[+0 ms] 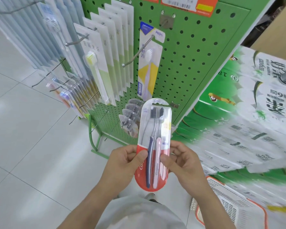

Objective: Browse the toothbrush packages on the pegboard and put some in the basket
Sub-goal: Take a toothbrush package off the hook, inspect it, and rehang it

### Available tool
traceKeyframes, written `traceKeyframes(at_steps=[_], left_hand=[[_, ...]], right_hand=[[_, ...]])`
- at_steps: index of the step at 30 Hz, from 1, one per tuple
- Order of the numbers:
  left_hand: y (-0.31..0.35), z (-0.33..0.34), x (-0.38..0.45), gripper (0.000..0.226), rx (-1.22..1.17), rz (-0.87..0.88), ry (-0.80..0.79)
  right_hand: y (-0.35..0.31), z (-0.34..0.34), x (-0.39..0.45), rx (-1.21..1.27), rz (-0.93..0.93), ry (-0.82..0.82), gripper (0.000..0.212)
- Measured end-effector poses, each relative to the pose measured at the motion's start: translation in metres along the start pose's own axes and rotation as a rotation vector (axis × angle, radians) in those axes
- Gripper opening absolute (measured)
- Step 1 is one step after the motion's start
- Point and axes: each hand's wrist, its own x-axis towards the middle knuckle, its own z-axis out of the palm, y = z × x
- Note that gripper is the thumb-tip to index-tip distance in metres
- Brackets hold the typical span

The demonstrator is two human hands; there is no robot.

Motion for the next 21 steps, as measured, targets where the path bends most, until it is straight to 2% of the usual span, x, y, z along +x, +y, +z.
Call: traceKeyframes(at_steps=[2, 5, 7, 9, 14, 16, 18, 21], left_hand=[[0.003, -0.001, 0.001, 0.025, -0.022, -0.004, 0.004], [0.002, 0.002, 0.002, 0.035, 0.042, 0.023, 0.066], [0.002, 0.0, -0.001, 0.04, 0.209, 0.139, 0.21], [0.005, -0.003, -0.004, 0.041, 0.369, 0.294, 0.252], [0.007, 0.003, -0.008, 0.054, 0.43, 0.368, -0.028], [0.006, 0.007, -0.009, 0.055, 0.342, 0.298, -0.068], [0.006, 0.008, -0.01, 0.048, 0.192, 0.212, -0.111], [0.006, 0.007, -0.008, 0.033, 0.102, 0.196, -0.094]], right_hand=[[-0.006, -0.002, 0.0, 0.006, 0.016, -0.048, 0.049], [-0.008, -0.001, 0.003, 0.004, -0.015, 0.01, 0.032], [-0.007, 0.001, 0.004, -0.033, -0.074, 0.11, 0.029], [-0.008, 0.004, 0.003, -0.049, -0.11, 0.166, 0.027], [-0.007, 0.018, -0.003, 0.029, -0.132, 0.09, 0.021], [-0.003, 0.023, -0.005, 0.015, -0.158, 0.069, 0.018], [0.003, 0.024, -0.006, -0.108, -0.192, 0.103, 0.015], [0.006, 0.019, -0.004, -0.316, -0.249, 0.16, 0.013]])
